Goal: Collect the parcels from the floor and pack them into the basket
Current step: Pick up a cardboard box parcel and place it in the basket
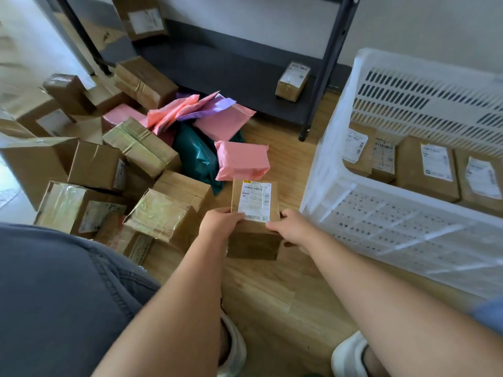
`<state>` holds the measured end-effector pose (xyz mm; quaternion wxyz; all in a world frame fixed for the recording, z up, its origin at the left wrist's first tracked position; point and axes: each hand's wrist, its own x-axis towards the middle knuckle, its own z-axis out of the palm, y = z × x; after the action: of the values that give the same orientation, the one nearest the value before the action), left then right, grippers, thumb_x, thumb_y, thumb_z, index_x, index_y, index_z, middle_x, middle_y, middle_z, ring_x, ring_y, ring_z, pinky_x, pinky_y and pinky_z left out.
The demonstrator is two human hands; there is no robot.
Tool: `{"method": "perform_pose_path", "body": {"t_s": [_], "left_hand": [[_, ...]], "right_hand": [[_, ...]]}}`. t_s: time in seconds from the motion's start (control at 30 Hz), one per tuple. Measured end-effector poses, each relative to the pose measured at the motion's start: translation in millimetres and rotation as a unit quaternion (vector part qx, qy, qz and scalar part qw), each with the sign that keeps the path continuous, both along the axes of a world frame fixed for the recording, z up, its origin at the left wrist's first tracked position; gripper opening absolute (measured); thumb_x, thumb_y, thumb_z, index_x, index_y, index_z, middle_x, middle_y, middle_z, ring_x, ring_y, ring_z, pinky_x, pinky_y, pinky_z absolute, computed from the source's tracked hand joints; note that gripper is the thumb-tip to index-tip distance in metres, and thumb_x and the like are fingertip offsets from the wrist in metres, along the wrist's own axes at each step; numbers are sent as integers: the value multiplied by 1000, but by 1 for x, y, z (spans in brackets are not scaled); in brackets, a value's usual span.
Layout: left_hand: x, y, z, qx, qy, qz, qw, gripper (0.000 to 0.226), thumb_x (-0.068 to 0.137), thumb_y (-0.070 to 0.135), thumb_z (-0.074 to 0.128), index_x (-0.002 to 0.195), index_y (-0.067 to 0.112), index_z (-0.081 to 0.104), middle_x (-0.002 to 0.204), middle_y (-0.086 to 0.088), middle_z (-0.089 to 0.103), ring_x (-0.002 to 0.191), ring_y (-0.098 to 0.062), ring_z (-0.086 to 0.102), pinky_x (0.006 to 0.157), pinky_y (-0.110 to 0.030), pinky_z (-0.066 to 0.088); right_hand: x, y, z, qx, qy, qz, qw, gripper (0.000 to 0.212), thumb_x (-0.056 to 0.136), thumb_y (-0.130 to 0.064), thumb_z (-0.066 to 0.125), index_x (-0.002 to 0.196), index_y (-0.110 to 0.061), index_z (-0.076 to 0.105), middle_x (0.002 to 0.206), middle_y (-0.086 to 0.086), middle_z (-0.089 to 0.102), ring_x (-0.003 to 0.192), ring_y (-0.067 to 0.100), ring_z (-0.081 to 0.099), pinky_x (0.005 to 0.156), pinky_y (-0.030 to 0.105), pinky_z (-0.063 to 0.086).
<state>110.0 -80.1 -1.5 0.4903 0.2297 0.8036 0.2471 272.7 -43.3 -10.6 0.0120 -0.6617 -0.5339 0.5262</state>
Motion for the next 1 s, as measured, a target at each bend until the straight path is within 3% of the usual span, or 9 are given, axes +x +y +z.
{"method": "perform_pose_path", "body": {"t_s": [0.1, 0.2, 0.3, 0.47, 0.57, 0.7, 0.8, 0.9, 1.0], "left_hand": [[-7, 6, 34, 61, -12, 46, 997, 21, 85, 30, 72, 105, 30, 67, 82, 6, 65, 78, -12, 64, 66, -27, 54], [-17, 14, 66, 135, -3, 91, 987, 9, 77, 28, 76, 82, 31, 69, 81, 7, 69, 84, -18, 69, 83, -39, 58], [-21, 24, 103, 191, -6, 125, 974, 13, 71, 33, 78, 68, 35, 65, 87, 5, 73, 87, -21, 70, 88, -41, 56], [-9, 42, 166, 270, 16, 104, 957, 7, 85, 35, 70, 87, 38, 65, 90, 8, 68, 91, -16, 67, 89, -39, 56], [5, 53, 195, 321, 27, 62, 945, 31, 85, 37, 69, 116, 33, 68, 90, 11, 71, 84, -12, 70, 81, -36, 59], [30, 68, 228, 360, 41, -9, 932, 32, 88, 42, 66, 119, 34, 67, 98, 12, 70, 91, -12, 67, 84, -35, 58], [53, 81, 245, 380, 65, -77, 920, 34, 90, 47, 61, 120, 33, 66, 101, 14, 69, 94, -9, 64, 86, -33, 56], [80, 96, 251, 389, 93, -151, 904, 35, 93, 48, 57, 125, 33, 62, 100, 14, 67, 90, -6, 63, 81, -29, 56], [109, 112, 249, 388, 108, -202, 893, 38, 95, 46, 55, 130, 31, 58, 106, 12, 67, 92, -7, 64, 79, -27, 56]], "right_hand": [[-10, 6, 31, 37, 45, -10, 998, 51, 88, -33, 64, 132, -15, 44, 121, 1, 58, 101, 20, 60, 88, 41, 55], [-20, 12, 66, 93, 95, -33, 991, 55, 87, -36, 66, 134, -19, 44, 123, -2, 59, 103, 18, 61, 90, 40, 54], [-27, 20, 104, 147, 123, -40, 981, 52, 86, -39, 67, 131, -21, 47, 122, -6, 60, 104, 17, 61, 91, 39, 53], [-18, 34, 163, 211, 175, -55, 960, 46, 87, -37, 68, 123, -21, 46, 114, -6, 60, 96, 14, 62, 81, 36, 57], [1, 45, 191, 245, 202, -70, 946, 47, 84, -41, 69, 121, -21, 48, 111, -6, 62, 98, 15, 64, 88, 40, 55], [37, 61, 225, 289, 188, -77, 935, 50, 84, -49, 67, 123, -23, 48, 113, -6, 62, 99, 15, 65, 87, 42, 56], [72, 69, 250, 315, 180, -69, 929, 47, 90, -41, 64, 130, -24, 46, 118, -4, 64, 96, 13, 67, 75, 32, 58], [110, 76, 266, 331, 142, -57, 931, 63, 92, -37, 63, 147, -25, 35, 111, -7, 66, 90, 11, 69, 71, 28, 57], [143, 84, 267, 324, 105, -51, 939, 59, 92, -35, 63, 145, -25, 38, 102, -11, 67, 85, 10, 71, 69, 27, 57]]}}
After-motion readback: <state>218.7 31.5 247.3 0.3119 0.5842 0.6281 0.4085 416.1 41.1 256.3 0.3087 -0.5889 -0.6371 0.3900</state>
